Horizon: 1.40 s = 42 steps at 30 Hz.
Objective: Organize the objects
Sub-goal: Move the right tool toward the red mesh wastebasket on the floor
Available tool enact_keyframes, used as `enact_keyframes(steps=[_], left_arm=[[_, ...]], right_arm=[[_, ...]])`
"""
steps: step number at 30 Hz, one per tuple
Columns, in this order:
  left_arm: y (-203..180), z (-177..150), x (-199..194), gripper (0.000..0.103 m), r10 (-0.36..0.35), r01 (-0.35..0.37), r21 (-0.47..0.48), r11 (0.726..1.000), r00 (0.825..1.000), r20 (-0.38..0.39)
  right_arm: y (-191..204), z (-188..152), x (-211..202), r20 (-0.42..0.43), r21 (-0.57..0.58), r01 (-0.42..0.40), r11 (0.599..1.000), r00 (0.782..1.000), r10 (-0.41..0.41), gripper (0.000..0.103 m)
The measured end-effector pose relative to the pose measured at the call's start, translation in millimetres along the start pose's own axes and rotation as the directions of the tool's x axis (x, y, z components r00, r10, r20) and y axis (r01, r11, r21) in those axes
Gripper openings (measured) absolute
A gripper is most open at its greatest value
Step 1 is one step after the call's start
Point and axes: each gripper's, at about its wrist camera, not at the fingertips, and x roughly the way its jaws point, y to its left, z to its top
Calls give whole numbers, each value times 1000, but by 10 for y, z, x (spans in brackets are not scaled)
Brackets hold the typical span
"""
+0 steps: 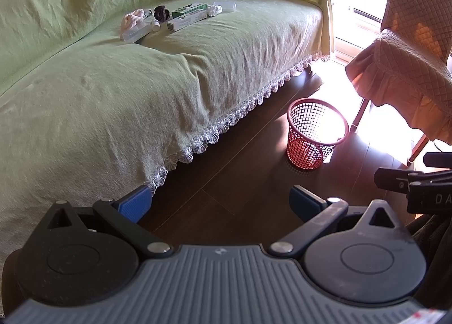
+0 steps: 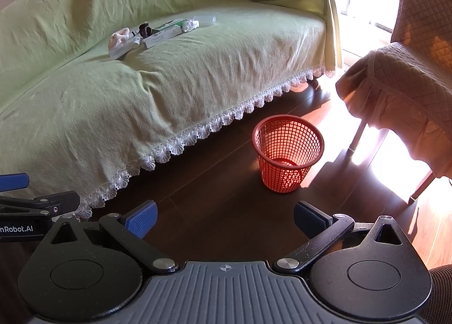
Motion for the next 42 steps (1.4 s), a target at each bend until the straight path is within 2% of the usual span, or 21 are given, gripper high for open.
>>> enact_keyframes(steps=[10, 16, 21, 25, 29, 33, 35, 37, 38, 42], left_arm=[[71, 76, 95, 102, 19, -19, -2, 1000, 1000, -12], [73, 207, 286, 102, 16, -15, 7, 1000, 1000, -20], [43, 430, 512, 102, 8, -8, 17, 1000, 1000, -11], [-65, 635, 700, 102, -1, 1, 47, 999, 1000, 4], [-252, 812, 967, 102, -17, 17, 87, 996, 1000, 5], [-421, 1007, 1333, 102, -49, 51, 127, 991, 999, -19], [-473, 1099, 1552, 102, -62, 66, 141, 988, 998, -32], [-529, 1183, 1779, 102, -70, 76, 156, 985, 997, -42], [-558, 1223, 1888, 102, -76, 82, 166, 983, 996, -45], [-654, 1356, 2314, 102, -87, 97, 200, 975, 994, -61]], right_arm=[[10, 66, 129, -13, 1, -10, 1000, 1000, 10, 101], [-145, 136, 228, -7, 28, 8, 1000, 1000, -8, 101], [-405, 192, 266, 26, 68, 21, 997, 999, -23, 101], [-661, 203, 296, 101, 130, -15, 991, 995, 1, 101], [-854, 280, 440, 85, 158, 8, 987, 996, -21, 101], [-1049, 382, 721, 20, 196, 40, 980, 999, -44, 101], [-1125, 436, 889, 2, 206, 48, 977, 999, -49, 96], [-1217, 500, 1095, -26, 231, 64, 971, 998, -59, 85], [-1261, 527, 1191, -30, 250, 66, 966, 998, -61, 84], [-1514, 576, 1589, -44, 367, 100, 925, 995, -90, 74]])
